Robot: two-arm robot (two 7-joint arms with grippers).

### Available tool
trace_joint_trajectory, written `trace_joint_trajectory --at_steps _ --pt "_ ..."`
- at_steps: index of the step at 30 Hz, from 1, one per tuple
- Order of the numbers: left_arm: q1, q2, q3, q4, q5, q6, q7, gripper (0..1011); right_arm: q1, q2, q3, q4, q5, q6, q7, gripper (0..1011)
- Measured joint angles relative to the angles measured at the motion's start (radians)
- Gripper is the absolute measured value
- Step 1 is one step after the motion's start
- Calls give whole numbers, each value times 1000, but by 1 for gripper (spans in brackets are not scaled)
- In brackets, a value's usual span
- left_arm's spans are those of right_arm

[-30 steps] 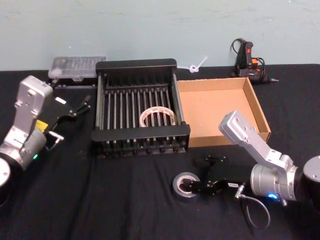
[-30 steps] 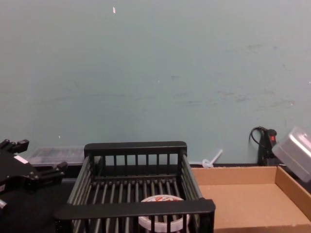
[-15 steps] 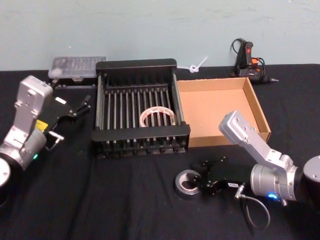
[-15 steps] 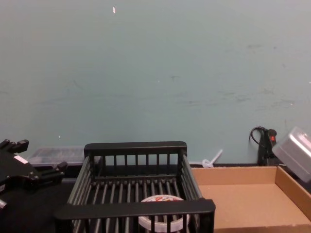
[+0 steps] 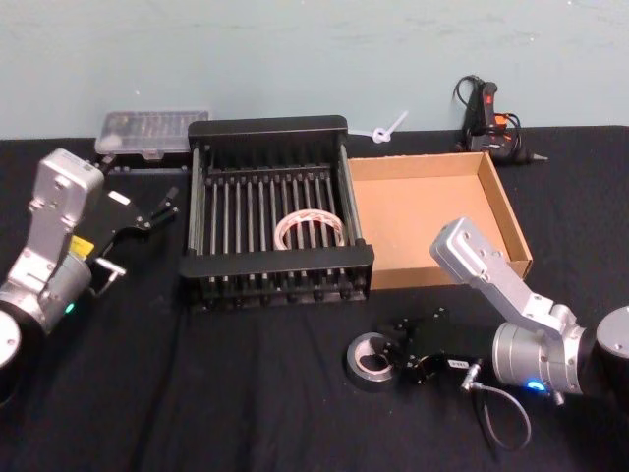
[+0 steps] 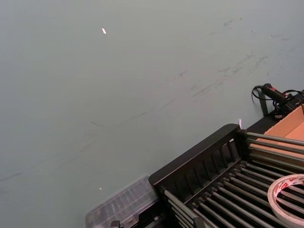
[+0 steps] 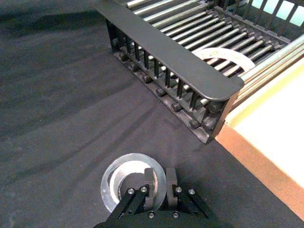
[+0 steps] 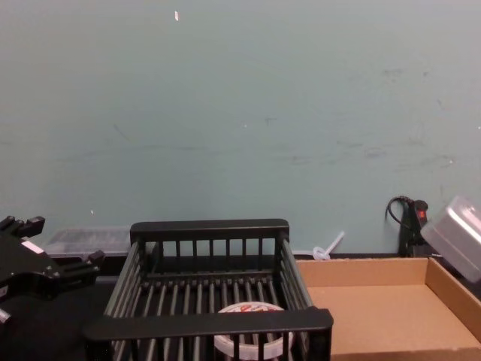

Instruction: Pick up the white tape and place it into the black box , Pick up the silver tape and place it into the brown box.

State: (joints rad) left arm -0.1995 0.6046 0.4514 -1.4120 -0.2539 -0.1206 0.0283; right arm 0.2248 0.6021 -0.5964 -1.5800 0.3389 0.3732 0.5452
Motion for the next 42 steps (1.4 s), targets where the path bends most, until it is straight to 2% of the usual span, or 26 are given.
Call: trace_joint_trajectory --at_steps 11,19,31,35,42 --pt "0 0 0 0 0 0 0 1001 0 0 1 0 0 -2 1 159" --pt "0 0 0 0 0 0 0 1001 -10 4 26 -24 14 -3 -4 159" --pt "0 0 0 0 0 0 0 1001 -40 42 119 -97 69 -1 -53 159" --pt "0 0 0 0 0 0 0 1001 -37 43 147 -94 73 -3 -82 159" --pt "0 0 0 0 0 0 0 1001 2 17 181 -42 62 -5 -127 159"
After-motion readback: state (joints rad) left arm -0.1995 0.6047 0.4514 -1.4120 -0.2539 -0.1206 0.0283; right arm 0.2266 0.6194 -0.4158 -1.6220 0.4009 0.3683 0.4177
